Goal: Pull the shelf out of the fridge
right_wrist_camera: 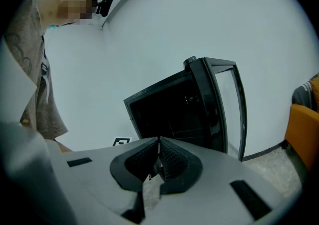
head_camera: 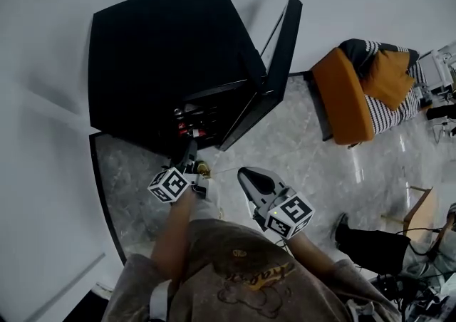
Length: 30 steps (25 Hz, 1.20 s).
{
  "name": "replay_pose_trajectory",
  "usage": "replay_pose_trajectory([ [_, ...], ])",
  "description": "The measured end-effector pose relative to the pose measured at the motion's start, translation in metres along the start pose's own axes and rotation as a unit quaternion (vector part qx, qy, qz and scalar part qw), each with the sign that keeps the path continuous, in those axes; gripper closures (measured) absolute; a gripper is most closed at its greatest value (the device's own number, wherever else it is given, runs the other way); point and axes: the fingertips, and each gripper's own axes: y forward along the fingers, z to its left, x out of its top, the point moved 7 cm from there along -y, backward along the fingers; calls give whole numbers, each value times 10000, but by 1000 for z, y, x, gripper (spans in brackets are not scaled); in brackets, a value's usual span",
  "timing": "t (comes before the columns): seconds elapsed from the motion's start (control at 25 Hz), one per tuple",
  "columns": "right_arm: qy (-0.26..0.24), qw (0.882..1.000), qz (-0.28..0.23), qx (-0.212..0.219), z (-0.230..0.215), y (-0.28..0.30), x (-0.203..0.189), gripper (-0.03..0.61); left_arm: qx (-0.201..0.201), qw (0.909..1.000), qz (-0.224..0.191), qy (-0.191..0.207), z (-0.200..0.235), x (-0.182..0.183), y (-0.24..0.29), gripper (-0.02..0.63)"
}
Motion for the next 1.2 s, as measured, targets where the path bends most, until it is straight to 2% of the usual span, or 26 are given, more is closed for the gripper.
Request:
replay_pose_trajectory([
  [0.08,10,10000,46,2,-4,1,0,555,-1,9998,-75,-187,8,-3,8,540],
  [0.2,18,10000,90,11,-9,3,-1,555,6,9987,-188,-476,19,-7,17,516],
  [0.44,52,9998,163,31,-14,8,1,555,-58,9961,-414,-773,38,-5,32,440],
  [0.68,70,9995,298,99,-18,14,-2,555,229,9890,-689,-1291,72,-10,51,432],
  [1.2,91,9987,496,19,-31,25,0,555,553,9710,-1187,-2000,123,-3,93,433],
])
